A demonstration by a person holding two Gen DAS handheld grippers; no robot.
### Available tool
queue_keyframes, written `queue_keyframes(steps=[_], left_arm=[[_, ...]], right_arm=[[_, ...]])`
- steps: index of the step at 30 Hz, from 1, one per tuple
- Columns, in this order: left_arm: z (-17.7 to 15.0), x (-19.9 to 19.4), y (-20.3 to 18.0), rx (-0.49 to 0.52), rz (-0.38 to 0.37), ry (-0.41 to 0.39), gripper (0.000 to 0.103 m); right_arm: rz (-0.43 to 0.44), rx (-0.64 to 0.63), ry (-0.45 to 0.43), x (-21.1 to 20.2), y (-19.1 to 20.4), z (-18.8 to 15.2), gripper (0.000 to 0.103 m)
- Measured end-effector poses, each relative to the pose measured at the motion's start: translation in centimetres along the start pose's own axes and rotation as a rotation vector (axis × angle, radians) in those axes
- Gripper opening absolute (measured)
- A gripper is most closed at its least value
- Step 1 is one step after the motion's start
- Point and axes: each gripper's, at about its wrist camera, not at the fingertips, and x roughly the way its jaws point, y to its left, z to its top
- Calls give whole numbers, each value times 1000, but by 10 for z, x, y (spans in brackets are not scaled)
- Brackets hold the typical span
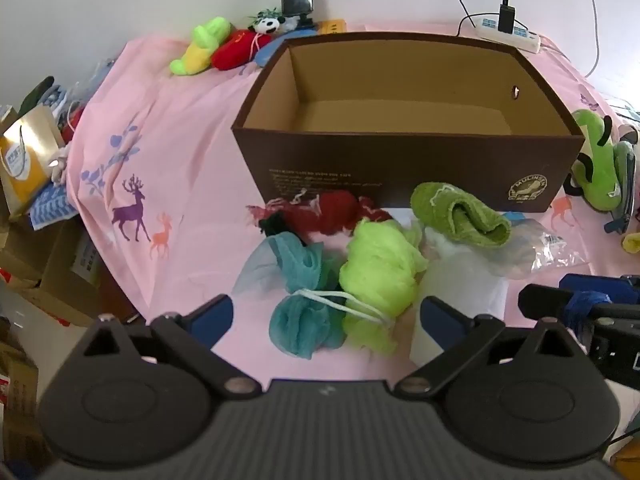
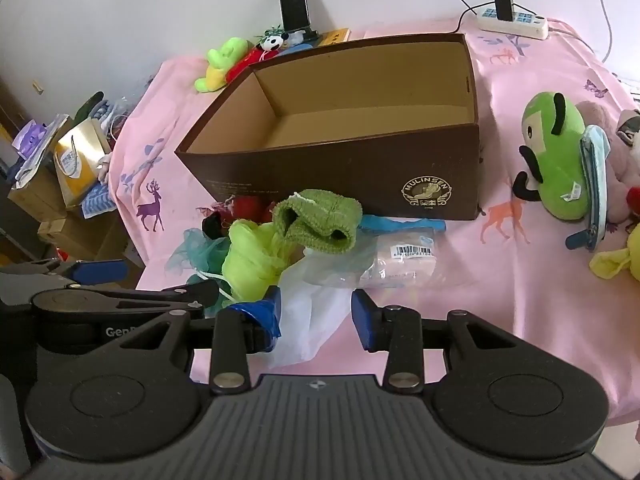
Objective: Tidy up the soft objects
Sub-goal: 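Reach the right gripper to the green knitted towel and grasp it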
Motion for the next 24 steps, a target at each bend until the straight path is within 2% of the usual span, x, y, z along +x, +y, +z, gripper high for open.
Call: queue_keyframes(steps=[11, 16, 18, 19, 21, 22, 24], left_arm=[[-2, 4, -13, 15, 11, 4, 100], [0, 4, -1, 13, -38, -18, 100], [-3, 1, 3, 5, -74, -44, 96], [-5, -2, 4, 5, -99, -116, 96], [-9, -9, 7, 19, -148, -166, 94], [-12, -13, 7, 26, -159, -217, 93], [-15, -20, 6, 59, -190, -244, 87]], right_arm=[[22, 23, 5, 1, -11, 0, 22], [28, 36, 4, 1, -16, 1, 22], [29, 40, 0, 0, -19, 1, 22], [31, 44, -5, -1, -21, 2, 22], [37, 54, -22, -3, -25, 4, 22], [46, 62, -32, -5, -28, 6, 22], [79, 80, -48, -8, -33, 13, 22]])
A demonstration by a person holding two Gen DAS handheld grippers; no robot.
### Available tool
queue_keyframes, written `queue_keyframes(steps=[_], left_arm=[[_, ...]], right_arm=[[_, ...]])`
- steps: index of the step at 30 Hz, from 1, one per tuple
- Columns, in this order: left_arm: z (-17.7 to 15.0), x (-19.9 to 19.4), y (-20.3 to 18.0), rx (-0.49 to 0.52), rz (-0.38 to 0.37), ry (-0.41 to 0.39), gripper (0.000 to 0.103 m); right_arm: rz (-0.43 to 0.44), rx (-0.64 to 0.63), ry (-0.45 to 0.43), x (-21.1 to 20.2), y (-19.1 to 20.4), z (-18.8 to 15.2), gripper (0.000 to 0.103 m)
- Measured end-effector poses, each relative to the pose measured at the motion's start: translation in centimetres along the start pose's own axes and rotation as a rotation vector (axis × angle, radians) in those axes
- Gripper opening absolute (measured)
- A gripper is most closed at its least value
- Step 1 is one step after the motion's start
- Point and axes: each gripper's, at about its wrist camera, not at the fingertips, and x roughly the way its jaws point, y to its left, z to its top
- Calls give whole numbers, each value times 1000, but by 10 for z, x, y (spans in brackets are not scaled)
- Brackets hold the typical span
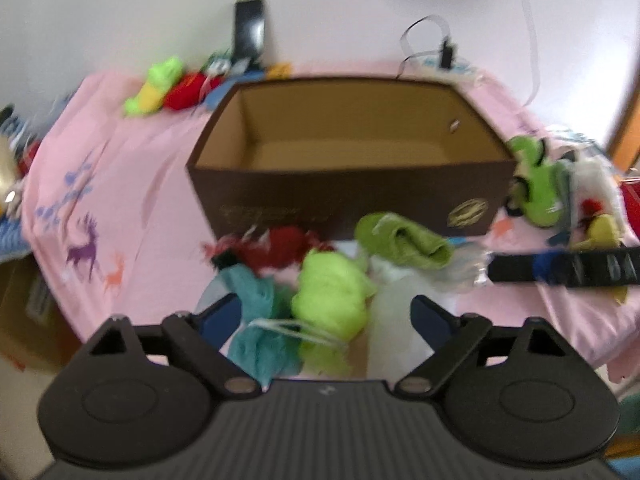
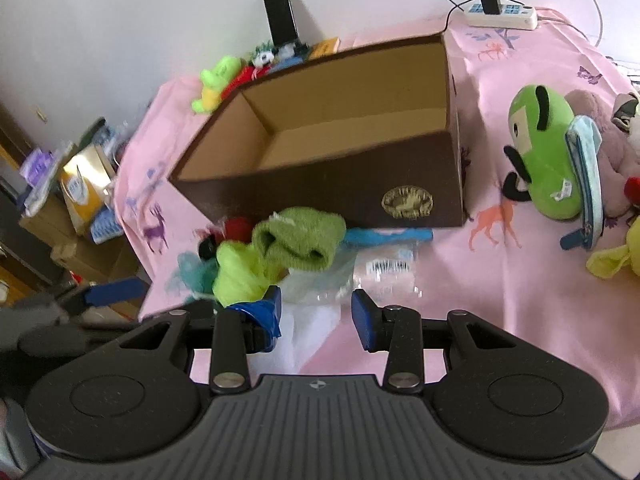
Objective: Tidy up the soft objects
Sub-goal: 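Reach the right gripper to the green knitted towel and grasp it, then lift the green towel with the right gripper and lower it into the brown box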
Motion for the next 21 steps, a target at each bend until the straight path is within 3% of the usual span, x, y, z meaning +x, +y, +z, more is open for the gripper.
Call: queue_keyframes(steps=[3, 7, 10, 12, 17, 19, 21], left_arm=[[7, -4, 1, -16, -105, -7, 81], [23, 3, 1, -74, -270, -26, 81], [36, 22, -3, -56, -291, -16, 76], [41, 43, -1, -45, -325, 23, 64], [43, 90, 12, -76, -412, 149, 59], [45, 99, 15, -79, -456, 182, 47], [46, 111, 14, -60, -481, 212, 26]], right_arm=[[52, 38, -9, 2, -4, 14, 22], [92, 169, 27, 22, -18, 38, 22], [85, 201, 47, 38, -21, 47, 24], [80, 215, 70, 50, -20, 53, 24], [54, 254, 128, 68, -17, 56, 25], [29, 259, 148, 75, -17, 56, 25], [14, 273, 171, 82, -18, 55, 25]])
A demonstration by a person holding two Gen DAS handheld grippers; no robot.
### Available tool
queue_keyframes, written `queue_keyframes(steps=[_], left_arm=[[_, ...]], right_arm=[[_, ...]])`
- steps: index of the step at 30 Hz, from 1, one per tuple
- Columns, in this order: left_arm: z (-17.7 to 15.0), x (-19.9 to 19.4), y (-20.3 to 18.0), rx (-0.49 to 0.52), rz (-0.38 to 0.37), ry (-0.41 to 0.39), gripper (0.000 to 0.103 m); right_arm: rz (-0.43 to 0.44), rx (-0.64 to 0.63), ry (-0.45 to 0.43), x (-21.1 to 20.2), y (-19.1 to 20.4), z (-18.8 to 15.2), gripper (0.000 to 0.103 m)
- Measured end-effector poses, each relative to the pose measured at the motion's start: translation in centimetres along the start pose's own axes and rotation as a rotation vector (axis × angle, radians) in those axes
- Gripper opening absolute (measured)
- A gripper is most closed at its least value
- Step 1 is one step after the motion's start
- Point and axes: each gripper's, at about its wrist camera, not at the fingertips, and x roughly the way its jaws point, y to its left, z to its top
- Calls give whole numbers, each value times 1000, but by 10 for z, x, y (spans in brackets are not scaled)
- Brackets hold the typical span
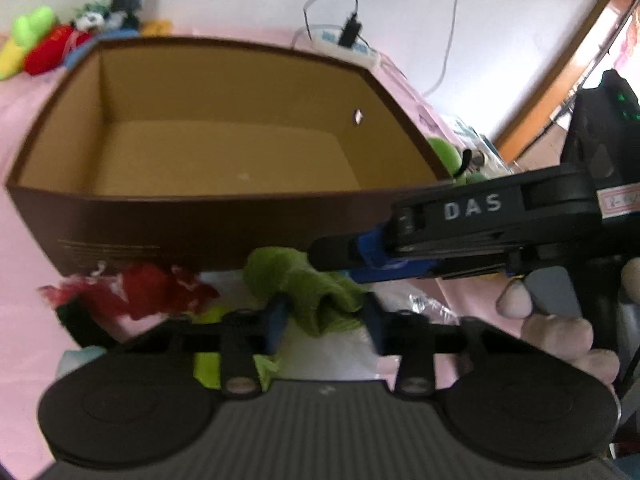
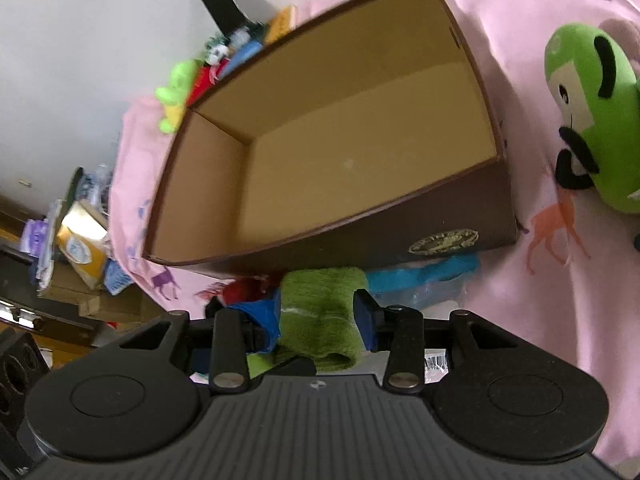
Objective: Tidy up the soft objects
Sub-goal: 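Lift the green towel with the right gripper and lower it into the brown box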
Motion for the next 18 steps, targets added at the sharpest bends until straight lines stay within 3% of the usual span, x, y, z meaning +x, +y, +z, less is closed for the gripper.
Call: queue_keyframes(steps=[1, 2, 3, 13, 18], left_arm=[[5, 5, 4, 7, -2, 15, 26], [7, 8, 6, 15, -13, 30, 15], [8, 11, 8, 22, -21, 39, 12], [22, -19, 11, 124, -154, 8, 9], [40, -57, 7, 227, -189, -106, 9]], right_arm=[[-3, 6, 13, 4, -1, 1, 24], [-5, 9, 22, 6, -1, 1, 22], [-7, 8, 25, 8, -1, 1, 22], [95, 17, 21, -22, 11, 1, 14], [164, -44, -51, -59, 39, 12, 14]])
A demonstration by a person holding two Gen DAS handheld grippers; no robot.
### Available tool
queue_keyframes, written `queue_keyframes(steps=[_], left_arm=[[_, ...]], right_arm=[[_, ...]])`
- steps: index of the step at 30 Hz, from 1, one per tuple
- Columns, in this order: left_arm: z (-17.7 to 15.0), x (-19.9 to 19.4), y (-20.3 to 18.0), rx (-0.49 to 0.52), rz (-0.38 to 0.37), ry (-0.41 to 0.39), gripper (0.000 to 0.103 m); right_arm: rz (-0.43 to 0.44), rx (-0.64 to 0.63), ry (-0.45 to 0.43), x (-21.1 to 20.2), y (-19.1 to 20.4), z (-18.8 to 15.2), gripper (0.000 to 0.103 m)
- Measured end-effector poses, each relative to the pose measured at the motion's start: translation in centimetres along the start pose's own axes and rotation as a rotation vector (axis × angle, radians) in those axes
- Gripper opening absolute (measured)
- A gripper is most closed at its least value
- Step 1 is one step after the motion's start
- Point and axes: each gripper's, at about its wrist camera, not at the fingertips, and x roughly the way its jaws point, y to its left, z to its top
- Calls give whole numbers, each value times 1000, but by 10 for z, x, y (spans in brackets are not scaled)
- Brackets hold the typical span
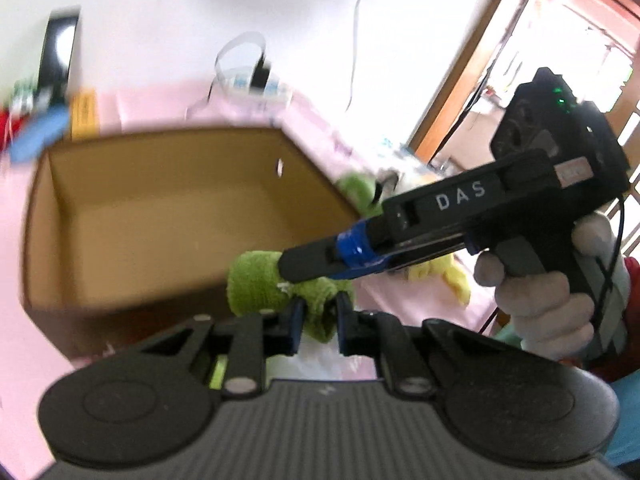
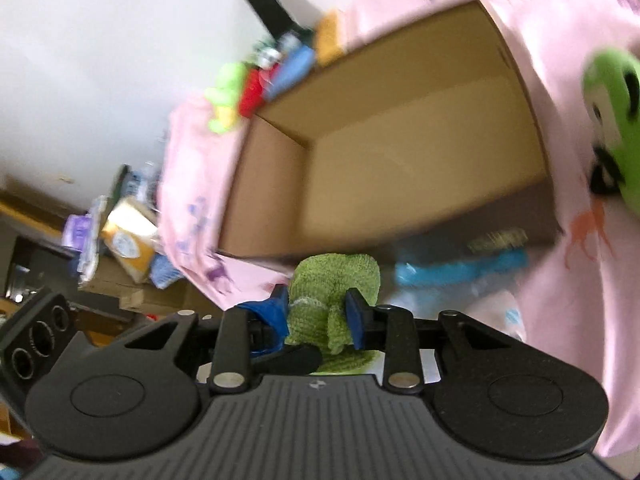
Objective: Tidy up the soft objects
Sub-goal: 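Lift the green towel with the right gripper and lower it into the brown box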
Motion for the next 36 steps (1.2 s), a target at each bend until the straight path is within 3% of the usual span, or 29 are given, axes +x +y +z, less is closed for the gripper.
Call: queue_keyframes(steps=[5, 9, 14, 25, 28, 30, 33, 36], left_arm=[[42, -9, 28, 30, 18, -80, 9], [70, 5, 63, 48, 68, -92, 9], [87, 37, 110, 41, 174, -38, 9], [77, 86, 171, -29, 431, 140, 9], [80, 92, 173, -21, 489, 136, 17], [78, 93, 168, -13, 515, 143, 30], [73, 96, 161, 22, 545, 144, 41], [71, 94, 156, 15, 571, 145, 45]], right_arm=[[23, -88, -106, 2, 27, 31, 14], [-1, -129, -151, 29, 36, 59, 14], [-32, -164, -150, 78, 34, 88, 14], [-51, -158, -53, 184, 15, 120, 14], [-70, -152, -36, 199, 9, 120, 14], [-77, -137, -15, 206, 3, 118, 17], [-79, -118, 31, 210, 1, 118, 18], [-73, -133, 35, 204, 5, 117, 19]])
